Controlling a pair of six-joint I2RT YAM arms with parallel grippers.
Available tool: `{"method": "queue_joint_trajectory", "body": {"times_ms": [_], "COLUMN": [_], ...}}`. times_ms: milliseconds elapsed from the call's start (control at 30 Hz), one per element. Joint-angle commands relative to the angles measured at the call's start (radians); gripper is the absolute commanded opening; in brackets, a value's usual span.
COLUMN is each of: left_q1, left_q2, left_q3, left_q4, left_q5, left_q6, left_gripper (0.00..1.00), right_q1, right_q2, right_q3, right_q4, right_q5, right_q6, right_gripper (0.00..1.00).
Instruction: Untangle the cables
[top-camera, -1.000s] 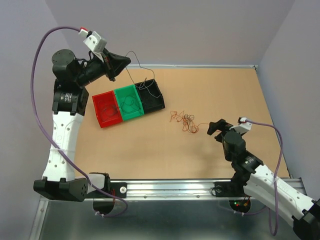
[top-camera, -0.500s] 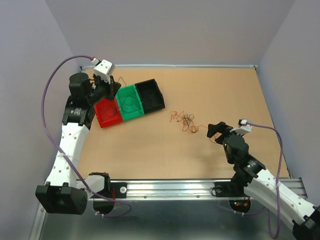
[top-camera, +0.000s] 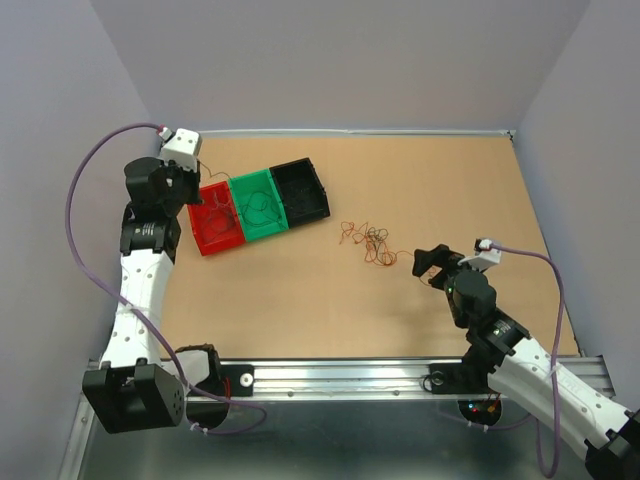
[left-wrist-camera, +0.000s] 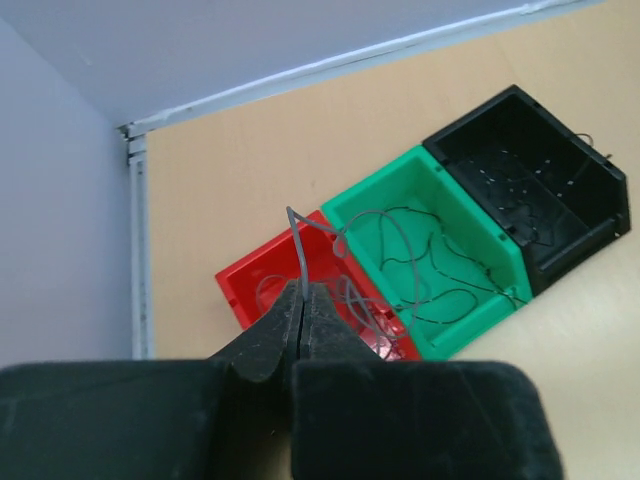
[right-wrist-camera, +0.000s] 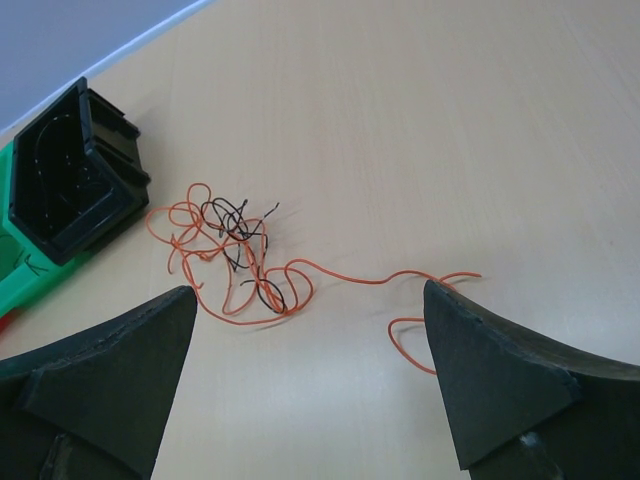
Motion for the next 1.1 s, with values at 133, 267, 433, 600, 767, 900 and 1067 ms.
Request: {"method": "queue_joint_trajectory", "body": {"times_ms": [133, 267, 433, 600, 767, 900, 1067], "left_q1": [0.083, 0.095, 0.097, 0.095, 0.095, 0.094, 0.071], "left_q2": [-0.016, 0.043, 0.116, 0.191, 0.245, 0.342, 0.467], "left_q3": [-0.017, -0.020, -0.042, -0.036, -0.065, -0.054, -0.007], "left_q4": [0.087, 0.107, 0.169, 0.189, 0.221, 0.190, 0.141], "left_q5": [-0.031, -0.036, -0.024, -0.040, -0.085, -0.106, -0.143], "left_q6": [0.052, 0.068, 0.075, 0.064, 0.079, 0.102, 0.118], "left_gripper": [0.00, 0.00, 0.00, 0.00, 0.00, 0.00, 0.00], "right_q1": [-0.002, -0.002, -0.001, -0.001, -0.002, -0.002, -0.002], "right_q2": [0.002, -0.001, -0.008, -0.006, -0.008, -0.008, 0.005], "right_q3": [-0.022, -0.023, -0.026, -0.026, -0.029, -0.031, -0.029], "right_q4": [0.058, 0.059, 0.061, 0.061, 0.062, 0.064, 0.067], "right_q5": [-0.010, -0.010, -0.016, -0.016, -0.017, -0.013, -0.010], "right_q6": [-0.016, -0.018, -0.019, -0.018, -0.016, -0.015, -0.013], "right_gripper": [1.00, 1.00, 1.00, 1.00, 1.00, 1.00, 1.00]}}
